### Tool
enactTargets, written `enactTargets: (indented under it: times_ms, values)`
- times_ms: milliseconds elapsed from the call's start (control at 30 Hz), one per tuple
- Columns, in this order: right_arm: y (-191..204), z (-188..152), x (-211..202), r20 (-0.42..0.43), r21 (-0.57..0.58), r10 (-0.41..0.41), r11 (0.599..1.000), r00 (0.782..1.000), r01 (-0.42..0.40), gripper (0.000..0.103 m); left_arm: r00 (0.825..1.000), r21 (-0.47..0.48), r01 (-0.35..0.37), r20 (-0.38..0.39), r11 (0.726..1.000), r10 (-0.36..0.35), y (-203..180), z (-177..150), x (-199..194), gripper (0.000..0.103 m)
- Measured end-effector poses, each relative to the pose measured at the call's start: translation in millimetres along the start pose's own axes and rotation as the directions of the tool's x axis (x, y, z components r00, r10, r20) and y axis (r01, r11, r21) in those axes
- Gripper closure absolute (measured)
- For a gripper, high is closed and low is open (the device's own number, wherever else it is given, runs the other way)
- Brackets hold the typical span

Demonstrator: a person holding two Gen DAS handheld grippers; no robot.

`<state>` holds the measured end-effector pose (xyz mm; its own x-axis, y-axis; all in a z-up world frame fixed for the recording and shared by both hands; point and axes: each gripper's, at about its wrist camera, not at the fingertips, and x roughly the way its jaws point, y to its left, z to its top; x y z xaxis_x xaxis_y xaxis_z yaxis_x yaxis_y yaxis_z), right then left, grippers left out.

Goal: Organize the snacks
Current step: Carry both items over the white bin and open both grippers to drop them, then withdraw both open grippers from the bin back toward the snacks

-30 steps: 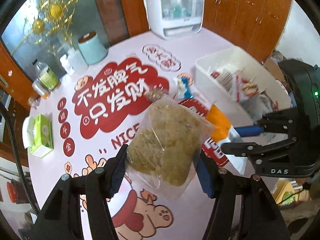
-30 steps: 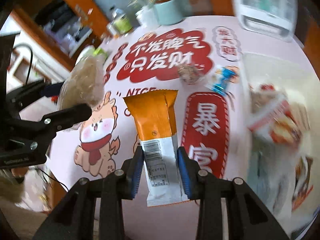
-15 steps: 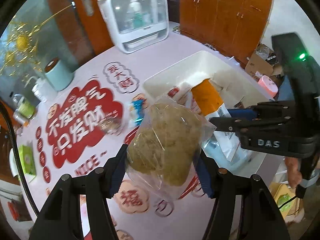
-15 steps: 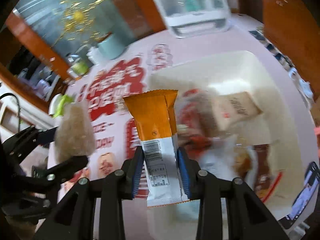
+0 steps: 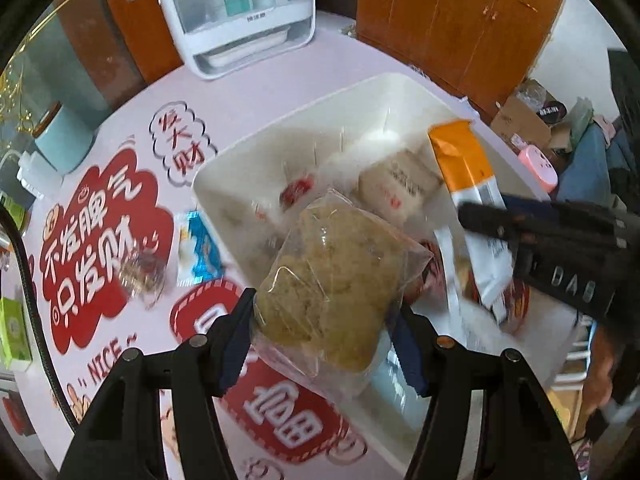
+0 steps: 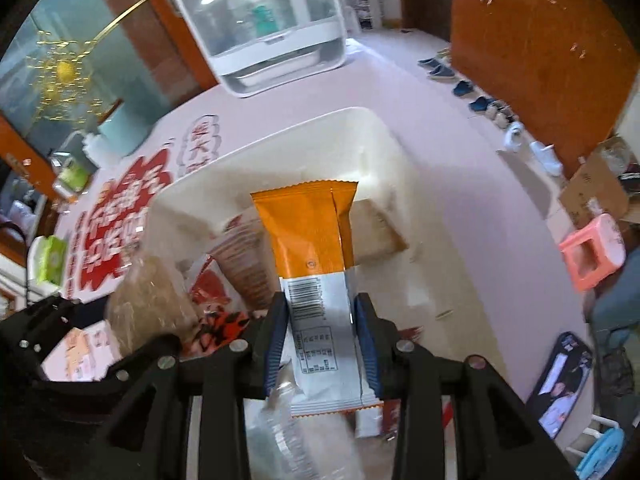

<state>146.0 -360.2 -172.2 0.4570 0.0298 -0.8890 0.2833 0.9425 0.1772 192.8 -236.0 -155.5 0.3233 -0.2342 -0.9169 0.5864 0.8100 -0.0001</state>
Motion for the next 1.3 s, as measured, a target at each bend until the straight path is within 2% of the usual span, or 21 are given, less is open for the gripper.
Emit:
enactTargets:
  times_ms: [133,233,367,467,533,600,733,933,1067,1300]
  values:
    - [-4.9,2.6,9.2,-0.020,-0.011,-0.086,0.996,0.996,0.086,0.068,1.000,-0.006,-0.001,0.018,1.000,0.001,-9.9,21.0,13.0,0.041]
    - [-6.2,1.7,11.3,-0.020,-0.019,-0.135,0.991,0.991,0.135,0.064,0.999,-0.001,-0.040,0.023,0.999,0.040,-18.8,36.3,28.4,0.041]
    - [-14.2,0.1,11.7,-0.017,-0.010,-0.153,0.988,0.988,0.153,0.064,0.999,-0.011,-0.046,0.027,0.999,0.046,-23.1,49.8,42.2,0.040]
    - [-16.2,-3.1,9.9,-0.015,-0.009,-0.161,0.987,0.987,0.161,0.063,0.997,-0.015,-0.071,0.030,0.997,0.072,-24.0,53.3,48.6,0.030]
    - [-15.0,-5.8,6.1,-0.005,-0.014,-0.167,0.986,0.986,0.167,0.063,0.995,-0.021,-0.092,0.035,0.996,0.092,-21.4,52.9,49.0,0.018]
    - [-11.5,-8.0,1.1,0.007,-0.018,-0.173,0.985,0.985,0.173,0.063,0.994,-0.021,-0.099,0.033,0.995,0.099,-16.9,51.9,47.6,0.015]
    - [-0.4,-12.9,-13.0,0.045,-0.038,-0.172,0.984,0.984,0.174,0.062,0.997,-0.017,-0.073,0.030,0.997,0.073,-11.1,46.7,37.1,0.010]
    - [20.4,-18.7,-37.9,0.122,-0.074,-0.186,0.978,0.975,0.196,0.062,0.990,-0.028,-0.104,0.088,0.994,0.106,-1.6,28.4,1.2,0.003]
    - [32.6,-22.0,-55.5,0.159,-0.088,-0.164,0.980,0.974,0.179,0.062,0.989,-0.077,-0.091,0.107,0.993,0.099,13.8,12.1,-24.9,0.002]
    - [66.8,-34.8,-73.9,0.184,-0.135,-0.095,0.983,0.978,0.121,0.059,0.979,-0.136,-0.134,0.134,0.982,0.152,43.7,-23.8,-61.9,0.002]
